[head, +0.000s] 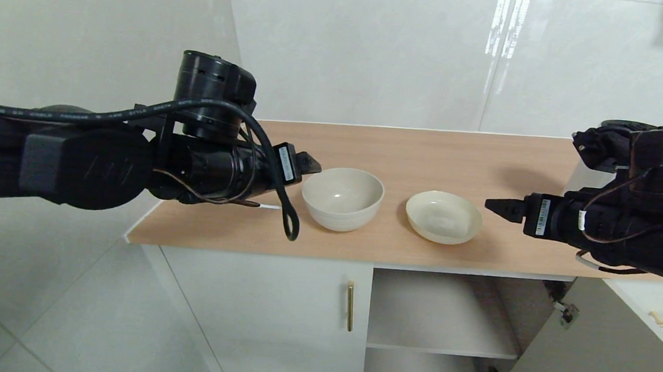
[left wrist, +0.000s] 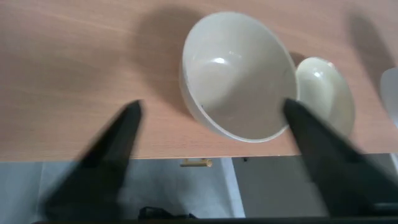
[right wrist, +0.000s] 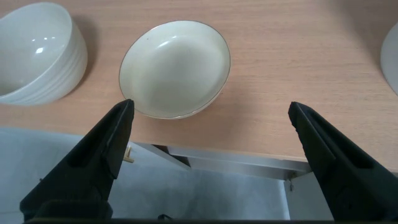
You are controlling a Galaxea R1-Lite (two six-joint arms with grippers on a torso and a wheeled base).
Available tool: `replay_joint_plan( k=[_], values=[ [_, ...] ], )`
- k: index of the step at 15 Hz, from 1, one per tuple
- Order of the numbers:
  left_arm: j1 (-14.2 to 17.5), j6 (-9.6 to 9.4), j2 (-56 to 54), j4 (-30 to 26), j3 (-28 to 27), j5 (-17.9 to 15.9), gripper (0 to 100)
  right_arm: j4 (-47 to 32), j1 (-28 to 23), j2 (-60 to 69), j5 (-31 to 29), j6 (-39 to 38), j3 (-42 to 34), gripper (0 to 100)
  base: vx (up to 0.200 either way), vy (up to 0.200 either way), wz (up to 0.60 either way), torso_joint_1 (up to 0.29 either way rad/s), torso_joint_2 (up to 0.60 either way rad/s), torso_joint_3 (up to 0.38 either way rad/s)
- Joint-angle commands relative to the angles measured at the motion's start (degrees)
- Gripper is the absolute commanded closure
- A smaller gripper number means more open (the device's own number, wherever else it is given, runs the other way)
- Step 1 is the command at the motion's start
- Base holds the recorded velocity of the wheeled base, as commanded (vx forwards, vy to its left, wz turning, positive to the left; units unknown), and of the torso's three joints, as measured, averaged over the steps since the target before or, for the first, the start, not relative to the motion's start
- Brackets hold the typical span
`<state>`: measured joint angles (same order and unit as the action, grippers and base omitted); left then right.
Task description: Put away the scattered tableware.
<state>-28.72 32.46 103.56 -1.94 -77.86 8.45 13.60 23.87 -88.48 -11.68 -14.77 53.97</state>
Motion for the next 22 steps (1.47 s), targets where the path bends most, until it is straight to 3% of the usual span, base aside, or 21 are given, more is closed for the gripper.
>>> replay_joint_plan(
  k=[1, 7, 14, 15, 22],
  values=[
    [0.1, -0.12, 3.4, 0.0, -0.3, 0.1, 0, 0.0, 0.0, 0.0, 0.0, 0.0, 0.0, 0, 0.000, 0.000, 0.00, 0.000, 0.00, 0.000],
    [0.8, -0.91, 11.0, 0.0, -4.1, 3.1, 0, 0.1, 0.0, 0.1, 0.0, -0.1, -0.1, 0, 0.000, 0.000, 0.00, 0.000, 0.00, 0.000],
    [0.8, -1.00, 12.1, 0.3, -4.2, 3.2, 0, 0.1, 0.0, 0.4, 0.0, -0.1, -0.4, 0, 0.000, 0.000, 0.00, 0.000, 0.00, 0.000],
    [0.8, -1.17, 12.1, 0.3, -4.2, 3.2, 100, 0.1, 0.0, 0.4, 0.0, -0.1, -0.4, 0, 0.000, 0.000, 0.00, 0.000, 0.00, 0.000],
    [0.8, -1.09, 10.5, 0.4, -4.1, 3.2, 100, 0.0, 0.0, 0.7, -0.1, 0.1, -0.5, 0, 0.000, 0.000, 0.00, 0.000, 0.00, 0.000]
  ],
)
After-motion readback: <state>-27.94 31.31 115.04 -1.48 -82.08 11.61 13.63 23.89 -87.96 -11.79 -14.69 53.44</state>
